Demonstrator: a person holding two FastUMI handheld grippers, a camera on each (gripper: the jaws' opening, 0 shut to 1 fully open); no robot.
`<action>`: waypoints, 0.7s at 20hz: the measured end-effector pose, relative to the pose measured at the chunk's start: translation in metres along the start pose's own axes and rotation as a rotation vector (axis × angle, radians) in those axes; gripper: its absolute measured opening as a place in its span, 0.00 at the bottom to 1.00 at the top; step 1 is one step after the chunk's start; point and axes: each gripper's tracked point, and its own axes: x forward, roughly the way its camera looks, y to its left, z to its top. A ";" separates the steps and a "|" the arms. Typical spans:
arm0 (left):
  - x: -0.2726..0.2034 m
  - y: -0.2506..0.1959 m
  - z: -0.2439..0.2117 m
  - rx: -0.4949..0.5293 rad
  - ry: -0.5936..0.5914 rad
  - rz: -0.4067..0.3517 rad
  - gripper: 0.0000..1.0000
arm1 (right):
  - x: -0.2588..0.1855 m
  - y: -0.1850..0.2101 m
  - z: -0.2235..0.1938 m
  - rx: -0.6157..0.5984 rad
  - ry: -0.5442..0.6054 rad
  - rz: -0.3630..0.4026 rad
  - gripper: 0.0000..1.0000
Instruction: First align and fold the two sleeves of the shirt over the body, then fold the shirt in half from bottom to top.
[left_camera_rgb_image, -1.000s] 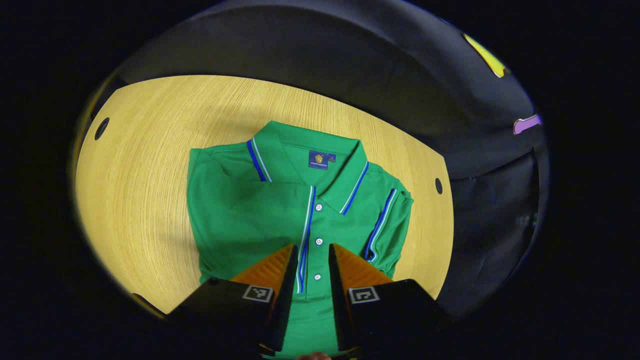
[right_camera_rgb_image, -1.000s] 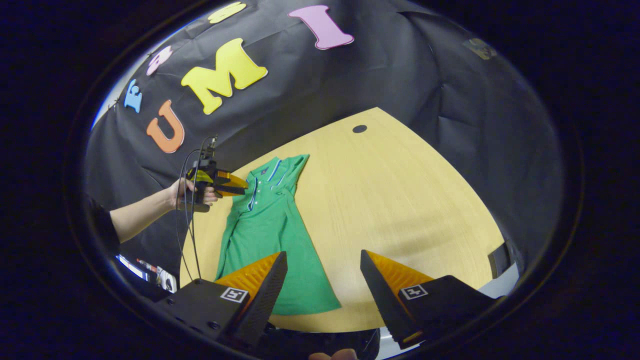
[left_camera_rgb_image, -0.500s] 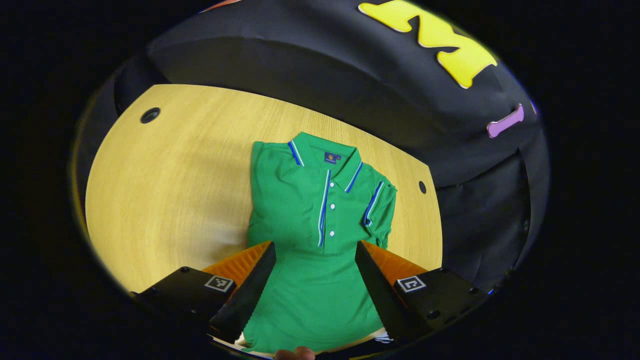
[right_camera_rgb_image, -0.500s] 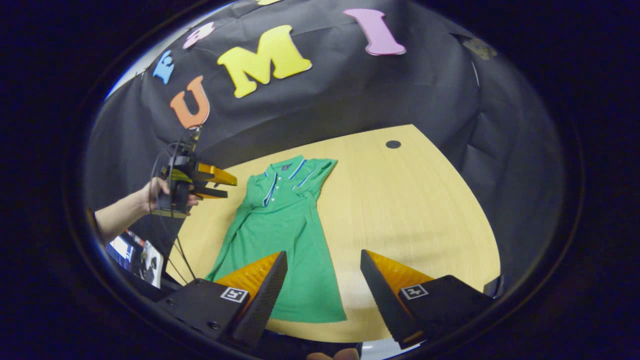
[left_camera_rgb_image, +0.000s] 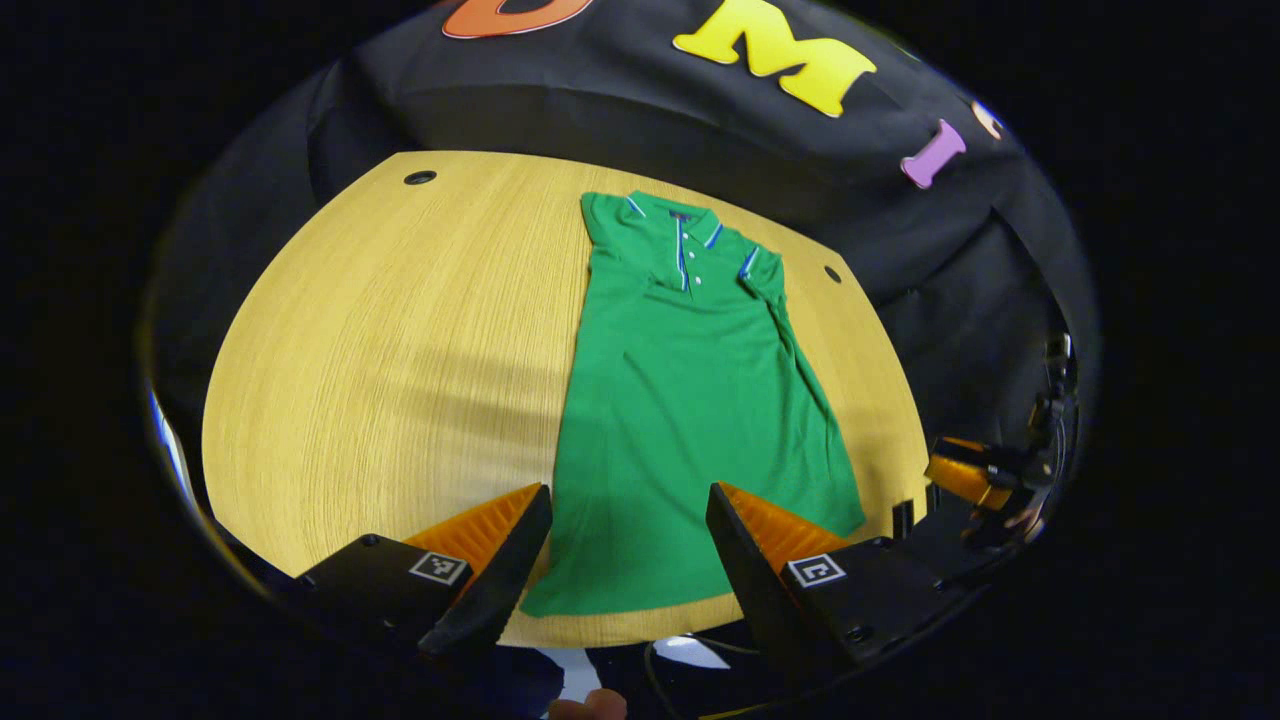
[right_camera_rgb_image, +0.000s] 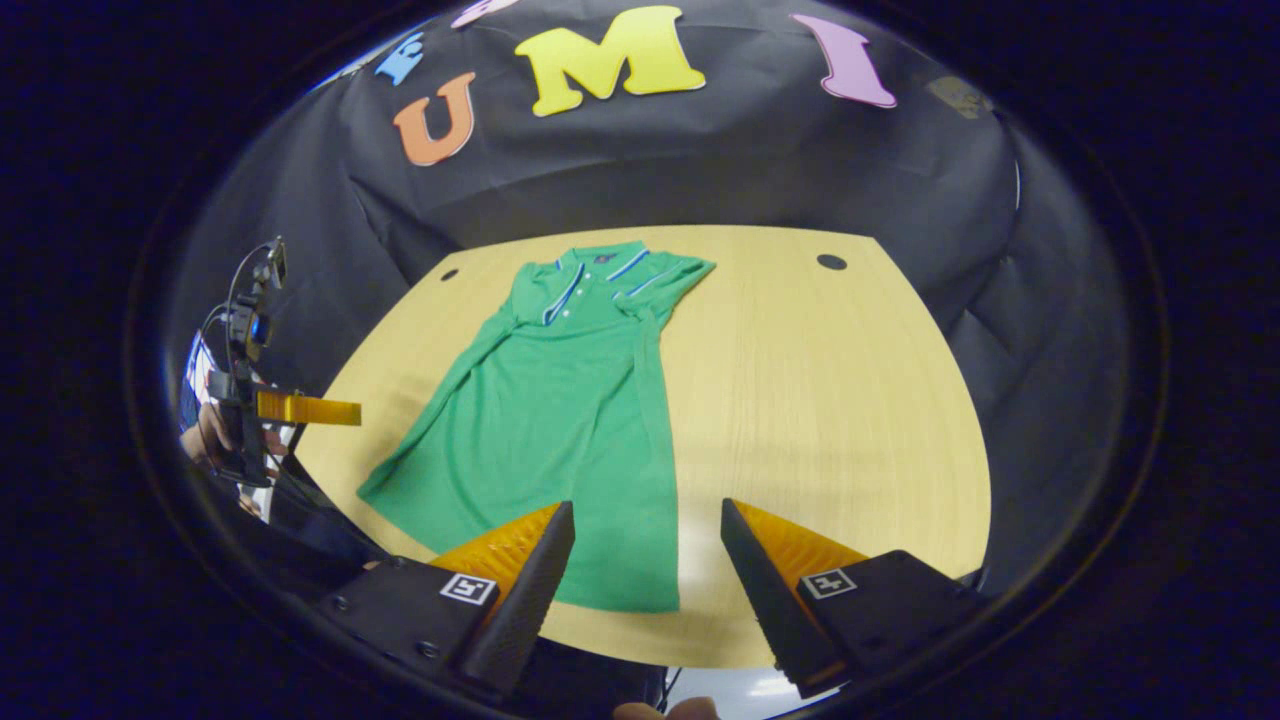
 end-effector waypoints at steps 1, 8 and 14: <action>0.001 0.004 -0.017 0.020 0.007 0.020 1.00 | -0.003 -0.001 -0.013 -0.023 0.019 -0.005 0.94; 0.010 0.026 -0.071 0.142 0.021 0.068 1.00 | 0.006 -0.002 -0.095 -0.057 0.155 -0.033 0.95; 0.026 0.045 -0.083 0.145 0.062 0.073 1.00 | 0.033 -0.009 -0.100 -0.073 0.195 -0.079 0.94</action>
